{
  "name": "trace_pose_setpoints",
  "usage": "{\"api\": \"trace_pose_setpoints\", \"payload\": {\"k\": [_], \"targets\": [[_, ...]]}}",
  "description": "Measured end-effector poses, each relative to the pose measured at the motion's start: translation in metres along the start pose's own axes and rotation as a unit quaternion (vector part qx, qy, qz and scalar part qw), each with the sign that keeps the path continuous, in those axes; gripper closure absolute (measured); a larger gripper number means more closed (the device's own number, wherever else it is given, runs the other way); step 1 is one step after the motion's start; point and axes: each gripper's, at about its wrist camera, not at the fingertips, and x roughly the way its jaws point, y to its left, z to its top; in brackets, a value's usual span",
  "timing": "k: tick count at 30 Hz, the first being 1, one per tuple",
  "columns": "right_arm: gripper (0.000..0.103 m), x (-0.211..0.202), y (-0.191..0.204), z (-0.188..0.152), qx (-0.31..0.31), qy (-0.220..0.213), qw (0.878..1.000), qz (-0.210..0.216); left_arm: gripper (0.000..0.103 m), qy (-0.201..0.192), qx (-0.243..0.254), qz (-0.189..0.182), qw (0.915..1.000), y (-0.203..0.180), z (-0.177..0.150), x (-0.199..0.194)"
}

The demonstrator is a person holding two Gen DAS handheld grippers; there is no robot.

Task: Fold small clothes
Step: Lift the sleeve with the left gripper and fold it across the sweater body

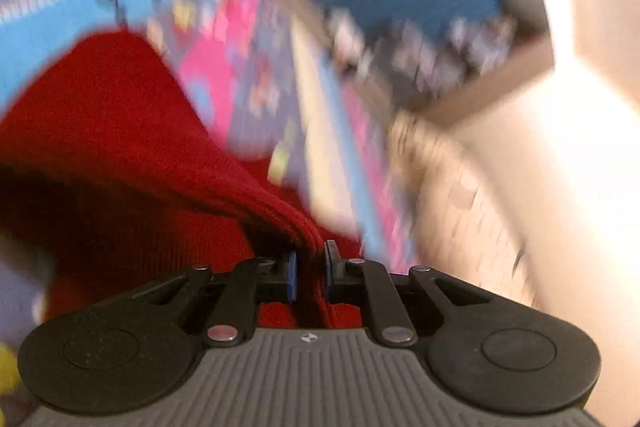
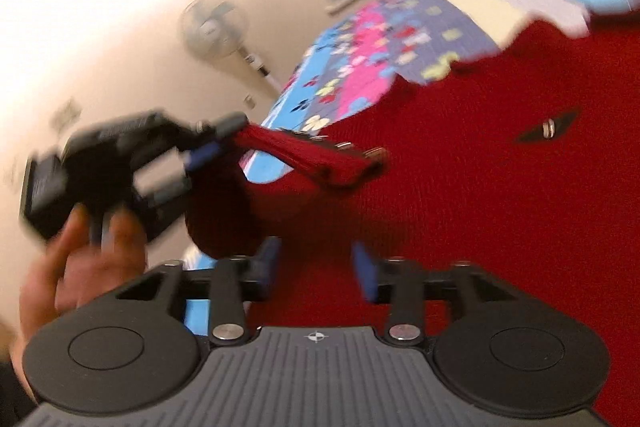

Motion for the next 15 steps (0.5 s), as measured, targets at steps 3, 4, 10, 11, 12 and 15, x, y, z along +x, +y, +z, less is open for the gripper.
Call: {"api": "trace_pose_setpoints", "payload": {"k": [3, 4, 10, 11, 12, 15], "targets": [[0.055, 0.009, -0.016, -0.002, 0.044, 0.002, 0.999, -0.01, 0.085, 0.118, 0.095, 0.13, 0.9799, -0.008, -0.017, 0.028], [0.055, 0.01, -0.02, -0.002, 0.051, 0.001, 0.999, -0.019, 0.085, 0.118, 0.136, 0.162, 0.9702, -0.015, -0.02, 0.025], [0.054, 0.037, -0.044, -0.005, 0.111, 0.039, 0.991, -0.063, 0.076, 0.009, 0.232, 0.182, 0.9556, -0.047, -0.02, -0.062], [0.055, 0.042, -0.046, -0.006, 0.128, 0.046, 0.988, -0.073, 0.076, -0.017, 0.219, 0.198, 0.9553, -0.047, -0.019, -0.076], [0.055, 0.045, -0.045, -0.007, 0.14, 0.046, 0.986, -0.074, 0.076, -0.045, 0.194, 0.212, 0.9567, -0.042, -0.022, -0.094], [0.055, 0.056, -0.032, -0.006, 0.134, 0.043, 0.984, -0.108, 0.076, -0.083, 0.142, 0.239, 0.9571, -0.024, -0.036, -0.124]]}}
